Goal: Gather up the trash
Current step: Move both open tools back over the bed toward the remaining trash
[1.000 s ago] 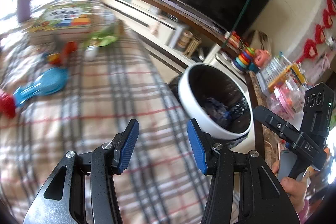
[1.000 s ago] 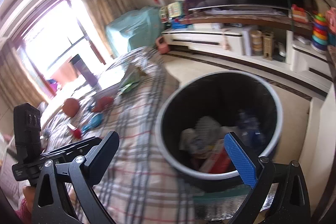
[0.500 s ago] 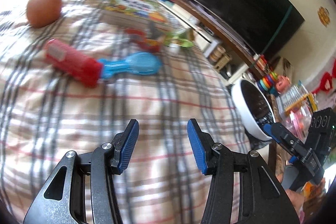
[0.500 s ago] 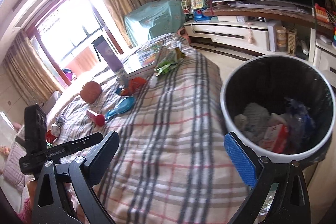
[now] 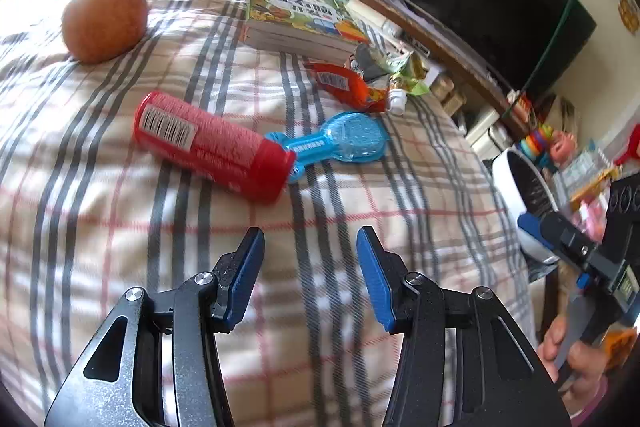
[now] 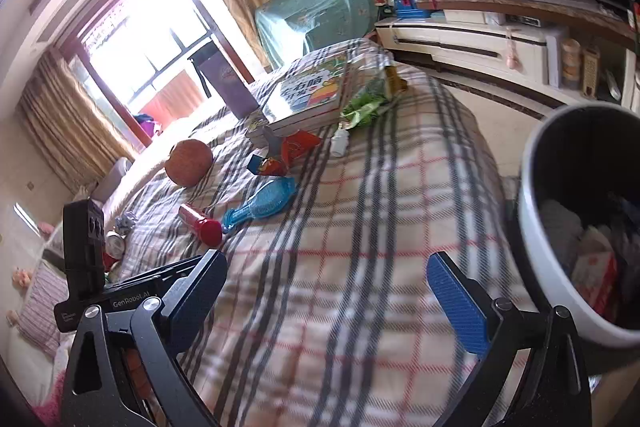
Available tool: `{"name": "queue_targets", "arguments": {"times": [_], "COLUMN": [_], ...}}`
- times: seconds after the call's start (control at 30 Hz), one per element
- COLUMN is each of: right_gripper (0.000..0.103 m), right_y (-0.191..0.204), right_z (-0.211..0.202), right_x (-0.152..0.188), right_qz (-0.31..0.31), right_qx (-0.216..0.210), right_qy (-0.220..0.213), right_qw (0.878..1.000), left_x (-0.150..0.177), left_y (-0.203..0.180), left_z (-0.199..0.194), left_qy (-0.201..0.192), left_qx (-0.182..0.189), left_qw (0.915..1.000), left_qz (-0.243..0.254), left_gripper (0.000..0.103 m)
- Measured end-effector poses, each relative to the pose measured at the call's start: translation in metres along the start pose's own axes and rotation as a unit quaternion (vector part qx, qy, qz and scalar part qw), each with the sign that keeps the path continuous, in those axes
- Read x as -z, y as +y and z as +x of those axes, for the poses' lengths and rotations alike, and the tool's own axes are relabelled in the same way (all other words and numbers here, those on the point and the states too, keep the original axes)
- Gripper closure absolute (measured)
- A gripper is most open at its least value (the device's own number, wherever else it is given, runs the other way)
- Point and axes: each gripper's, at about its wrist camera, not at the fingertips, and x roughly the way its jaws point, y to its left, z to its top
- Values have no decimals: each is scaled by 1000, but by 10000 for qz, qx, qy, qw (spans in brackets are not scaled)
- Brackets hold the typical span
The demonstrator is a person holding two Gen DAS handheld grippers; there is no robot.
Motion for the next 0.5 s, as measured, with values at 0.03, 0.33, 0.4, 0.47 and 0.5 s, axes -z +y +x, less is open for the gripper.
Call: {"name": "queue_targets", "arguments": {"times": [0.03,0.33,0.4,0.47,0.5], "right_gripper": [3,32,33,35,37], "right_y": [2,20,22,25,25], "right_z": [5,50,60,72,78], "right_x": [-1,-27,-35,-44,-48], "right_qz": [-21,-234,-206,-199,-198], "right_qx": [-5,59,-37,-89,-104], "right_qy": [16,108,105,121,136], "right_qw": [10000,9996,9997,9997,9997], "left_x": [-5,-45,-49,-51,-51], "left_y": [1,18,16,12,10], "left_z": [2,15,18,24,26], "left_qy": [-10,-170,-137,-61,-19], "left_qx": [-16,-186,-110,-18,18], "left_qw": [9999,9980,9967,9935,9923], "left_qz": [106,583,789,1137,1240], "left_gripper": [55,51,50,48,47]}}
